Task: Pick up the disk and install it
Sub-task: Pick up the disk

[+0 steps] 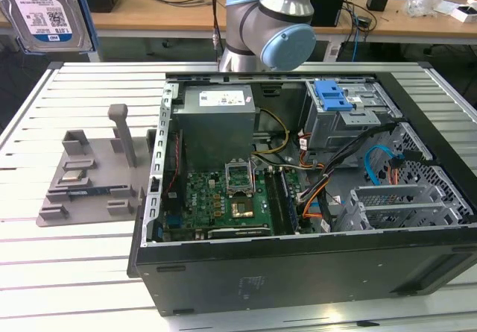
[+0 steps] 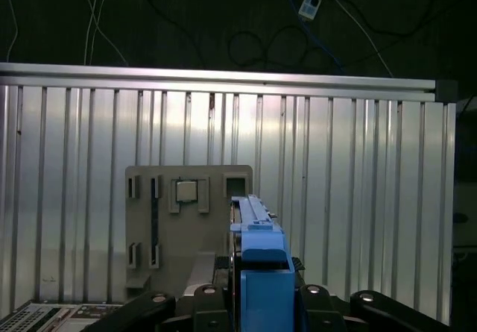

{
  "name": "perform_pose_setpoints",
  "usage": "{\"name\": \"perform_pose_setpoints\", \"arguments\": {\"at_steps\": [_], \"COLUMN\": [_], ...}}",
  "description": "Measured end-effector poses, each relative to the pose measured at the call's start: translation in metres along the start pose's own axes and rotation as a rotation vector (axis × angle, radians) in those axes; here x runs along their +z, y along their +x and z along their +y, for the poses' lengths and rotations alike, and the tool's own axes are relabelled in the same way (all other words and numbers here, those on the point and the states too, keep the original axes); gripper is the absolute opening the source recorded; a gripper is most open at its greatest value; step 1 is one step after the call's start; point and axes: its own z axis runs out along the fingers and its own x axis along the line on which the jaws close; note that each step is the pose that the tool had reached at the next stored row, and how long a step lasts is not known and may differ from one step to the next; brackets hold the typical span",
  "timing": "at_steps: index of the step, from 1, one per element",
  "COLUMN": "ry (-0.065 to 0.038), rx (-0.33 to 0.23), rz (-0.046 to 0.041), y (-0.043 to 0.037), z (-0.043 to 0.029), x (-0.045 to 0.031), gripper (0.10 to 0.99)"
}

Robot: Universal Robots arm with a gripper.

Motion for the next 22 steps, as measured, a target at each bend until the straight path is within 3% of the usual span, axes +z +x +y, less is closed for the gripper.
{"name": "perform_pose_setpoints", "arguments": {"at_steps": [4, 7, 22], "ry": [0.000, 0.000, 0.000], "rx": [0.000, 0.000, 0.000], "rz": [0.0000, 0.0001, 0.0000], "y": [0.0001, 0.0003, 0.0027], "z": [-0.0020, -0.0079, -0.0724], "x": [-0.0001, -0.0003, -0.0019], "gripper": [0.369, 0.369, 0.369]}}
